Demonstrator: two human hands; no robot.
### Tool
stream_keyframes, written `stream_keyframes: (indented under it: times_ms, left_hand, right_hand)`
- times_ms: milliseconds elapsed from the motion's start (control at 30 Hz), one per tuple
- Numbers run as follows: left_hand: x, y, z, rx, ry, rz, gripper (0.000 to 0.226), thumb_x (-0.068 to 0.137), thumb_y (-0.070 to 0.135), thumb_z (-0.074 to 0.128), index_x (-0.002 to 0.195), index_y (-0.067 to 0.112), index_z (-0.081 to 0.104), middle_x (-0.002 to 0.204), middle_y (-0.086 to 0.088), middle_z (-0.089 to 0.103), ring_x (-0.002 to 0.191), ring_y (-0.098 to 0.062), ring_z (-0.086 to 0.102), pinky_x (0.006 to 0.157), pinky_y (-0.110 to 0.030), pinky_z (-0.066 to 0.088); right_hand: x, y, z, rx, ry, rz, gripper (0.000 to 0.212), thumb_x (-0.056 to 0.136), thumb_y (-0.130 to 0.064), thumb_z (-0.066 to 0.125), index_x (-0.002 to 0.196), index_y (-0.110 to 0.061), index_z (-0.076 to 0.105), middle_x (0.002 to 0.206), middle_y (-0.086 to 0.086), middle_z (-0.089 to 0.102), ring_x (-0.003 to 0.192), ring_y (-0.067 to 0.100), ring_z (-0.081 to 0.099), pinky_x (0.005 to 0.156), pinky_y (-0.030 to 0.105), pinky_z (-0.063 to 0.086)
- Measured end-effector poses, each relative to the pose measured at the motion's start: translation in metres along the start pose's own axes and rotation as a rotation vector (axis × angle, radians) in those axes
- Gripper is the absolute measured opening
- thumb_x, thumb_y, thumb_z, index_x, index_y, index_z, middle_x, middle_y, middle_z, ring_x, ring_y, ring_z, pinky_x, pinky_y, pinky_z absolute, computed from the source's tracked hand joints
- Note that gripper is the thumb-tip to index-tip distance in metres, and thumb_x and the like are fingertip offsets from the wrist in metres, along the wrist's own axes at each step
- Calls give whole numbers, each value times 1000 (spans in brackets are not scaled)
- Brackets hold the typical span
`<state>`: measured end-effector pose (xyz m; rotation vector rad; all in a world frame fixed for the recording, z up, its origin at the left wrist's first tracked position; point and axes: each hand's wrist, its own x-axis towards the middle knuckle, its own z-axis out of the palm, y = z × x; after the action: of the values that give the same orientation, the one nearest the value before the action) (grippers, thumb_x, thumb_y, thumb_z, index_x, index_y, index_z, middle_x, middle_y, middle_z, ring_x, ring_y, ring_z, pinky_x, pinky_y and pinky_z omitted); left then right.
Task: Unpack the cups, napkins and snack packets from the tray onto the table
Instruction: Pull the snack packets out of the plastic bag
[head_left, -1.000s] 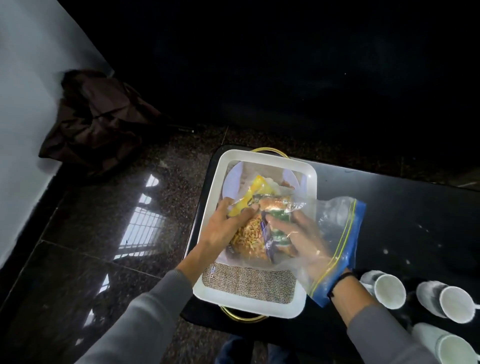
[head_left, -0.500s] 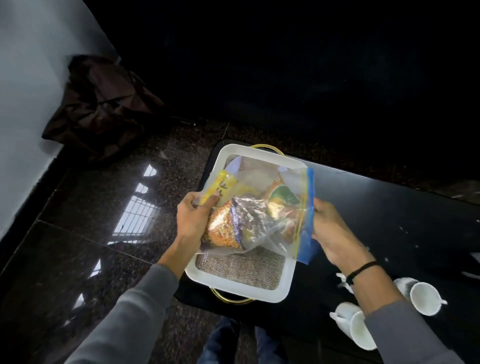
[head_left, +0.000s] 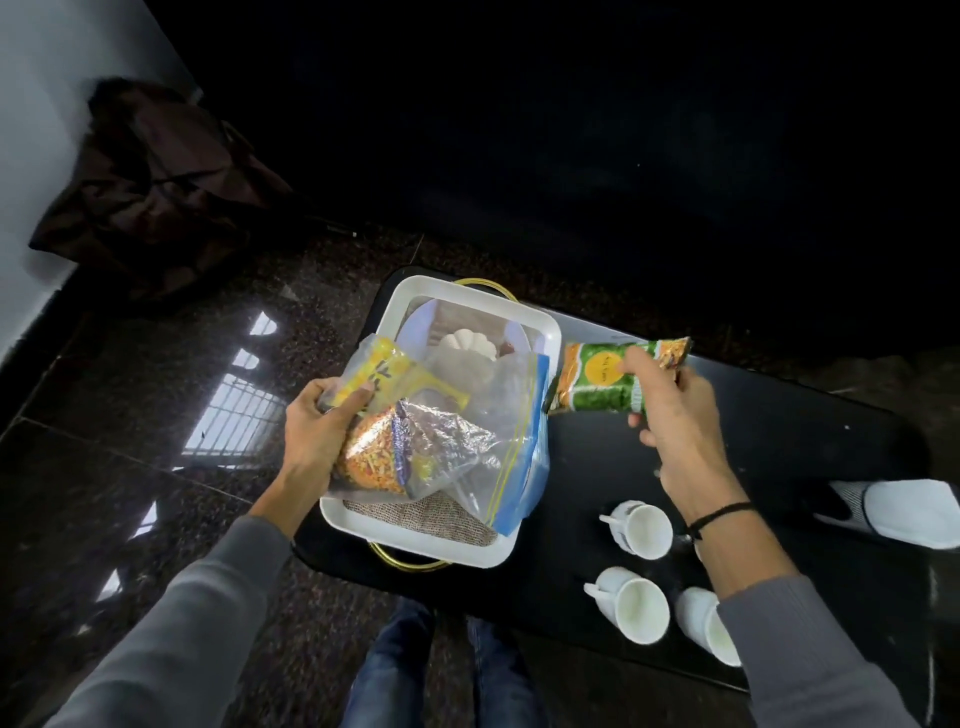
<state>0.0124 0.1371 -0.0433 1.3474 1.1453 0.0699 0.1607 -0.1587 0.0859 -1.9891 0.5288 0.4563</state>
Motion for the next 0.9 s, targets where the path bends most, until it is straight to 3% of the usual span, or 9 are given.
stream_keyframes:
  times_ms: [133,267,400,567,633,700,767,833,900]
  left_hand:
    - [-10,-3,4,45,-62,-30,27,76,34,88,97,22,75,85,-6,81,71,-21,77,66,-36,63]
    - [-17,-7,7,28,-136,-58,25,77,26,88,94,12,78,84,-14,80,64,-22,75,55,-29,60]
    - [-18,-13,10,4,-125,-53,19,79,23,86,93,13,78,82,-14,80,62,-20,75,52,-27,59]
    - [-14,-18,12,-71,-94,-63,20,80,19,85,97,11,78,83,-14,80,63,-22,76,53,-27,59]
    - [-14,-20,14,-98,-109,-62,17,80,18,85,94,12,78,82,-13,80,62,-20,76,53,-27,60]
    - [-12,-22,17,-91,-119,-61,20,80,19,85,96,9,77,82,-13,80,63,-21,76,54,-29,61]
    - [-11,-25,19,-93,-111,-67,23,80,20,85,98,8,77,82,-13,80,63,-21,76,54,-29,61]
    - [-12,-26,21,-105,-100,-72,24,81,21,85,100,8,77,83,-13,80,64,-21,76,54,-29,61]
    - [-15,-27,24,-119,-90,-77,23,82,21,84,99,9,76,84,-14,80,63,-21,76,53,-29,60]
  right_hand:
    - [6,-4,5,148,18,-119,24,79,-51,70,93,-32,66,90,-9,73,70,10,63,56,21,45]
    - [25,-4,37,74,-163,-131,43,77,-56,77,107,-27,68,86,-19,74,70,-6,67,58,13,47]
    - [54,2,82,-11,-310,-106,37,82,-42,82,109,-17,73,103,-6,79,92,9,73,76,26,53]
    - [85,3,124,-65,-409,-37,27,88,-32,80,107,-15,71,92,-6,74,73,1,64,55,16,46]
    - [95,5,132,-88,-427,-10,21,93,-26,76,108,-13,68,96,1,72,74,6,61,55,18,45]
    - [102,8,133,-84,-399,-6,27,96,-15,71,120,-4,65,116,13,72,83,12,64,63,17,51]
    - [101,12,126,-74,-340,-9,43,95,-9,71,134,3,57,133,18,65,108,22,66,88,24,55]
    - [92,17,112,-103,-272,-45,45,92,-10,74,133,0,59,131,13,66,112,22,64,95,29,51]
    - [81,23,95,-103,-233,-75,28,91,-10,73,118,-9,68,118,8,72,105,22,67,94,34,53]
